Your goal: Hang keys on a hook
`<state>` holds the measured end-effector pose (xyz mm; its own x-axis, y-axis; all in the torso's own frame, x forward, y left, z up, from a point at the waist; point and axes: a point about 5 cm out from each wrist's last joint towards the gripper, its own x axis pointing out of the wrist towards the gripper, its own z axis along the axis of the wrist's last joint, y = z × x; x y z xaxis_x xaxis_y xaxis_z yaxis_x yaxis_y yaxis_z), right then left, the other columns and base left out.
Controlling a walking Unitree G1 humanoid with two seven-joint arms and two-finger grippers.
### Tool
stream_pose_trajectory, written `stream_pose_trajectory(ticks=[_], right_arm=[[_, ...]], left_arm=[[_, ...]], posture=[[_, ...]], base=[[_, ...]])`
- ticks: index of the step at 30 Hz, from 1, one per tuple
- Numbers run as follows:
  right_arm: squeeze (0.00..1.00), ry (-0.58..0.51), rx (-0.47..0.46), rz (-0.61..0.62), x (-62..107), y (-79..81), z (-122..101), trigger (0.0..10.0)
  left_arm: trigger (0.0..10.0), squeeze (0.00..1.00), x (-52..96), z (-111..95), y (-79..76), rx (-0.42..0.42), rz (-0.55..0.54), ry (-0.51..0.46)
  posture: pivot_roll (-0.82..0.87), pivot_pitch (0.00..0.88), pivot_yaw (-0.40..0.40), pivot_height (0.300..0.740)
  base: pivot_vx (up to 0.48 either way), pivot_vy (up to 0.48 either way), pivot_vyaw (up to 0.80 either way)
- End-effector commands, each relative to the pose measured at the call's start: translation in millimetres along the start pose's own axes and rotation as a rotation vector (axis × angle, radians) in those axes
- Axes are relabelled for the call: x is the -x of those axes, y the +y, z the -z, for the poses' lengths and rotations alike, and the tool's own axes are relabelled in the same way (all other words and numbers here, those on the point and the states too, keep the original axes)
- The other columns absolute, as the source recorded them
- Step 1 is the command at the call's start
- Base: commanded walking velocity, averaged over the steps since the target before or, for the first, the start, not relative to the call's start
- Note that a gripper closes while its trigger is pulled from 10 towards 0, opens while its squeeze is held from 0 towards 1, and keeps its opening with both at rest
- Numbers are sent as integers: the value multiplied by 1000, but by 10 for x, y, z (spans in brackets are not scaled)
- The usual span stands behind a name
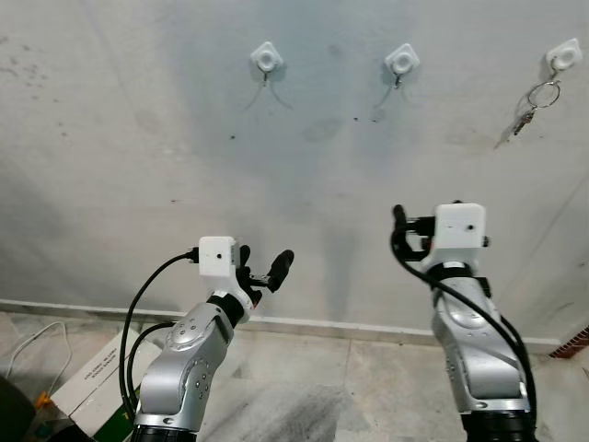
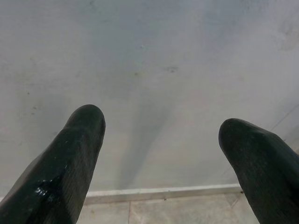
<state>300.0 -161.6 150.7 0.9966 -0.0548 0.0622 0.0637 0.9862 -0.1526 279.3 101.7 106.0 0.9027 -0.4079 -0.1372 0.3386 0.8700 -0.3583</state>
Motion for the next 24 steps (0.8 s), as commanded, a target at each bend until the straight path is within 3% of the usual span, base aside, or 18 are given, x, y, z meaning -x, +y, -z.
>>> stream_pose_trajectory(ticks=[1, 12, 24], right_arm=[[0, -2, -2, 0, 0, -10, -5, 10000], [0, -4, 0, -6, -10, -14, -11, 10000], [0, 1, -8, 4, -1, -28, -6, 10000]], left_arm=[[10000, 0, 2, -4, 1, -1, 5, 5], [10000, 0, -3, -7, -6, -1, 9, 1], [10000, 0, -12, -14, 3, -6, 8, 4]], posture=[[-76, 0, 92, 740], [-76, 0, 89, 740], [-83, 0, 95, 740]], base=[[0, 0, 0], [0, 0, 0], [-282, 0, 0]])
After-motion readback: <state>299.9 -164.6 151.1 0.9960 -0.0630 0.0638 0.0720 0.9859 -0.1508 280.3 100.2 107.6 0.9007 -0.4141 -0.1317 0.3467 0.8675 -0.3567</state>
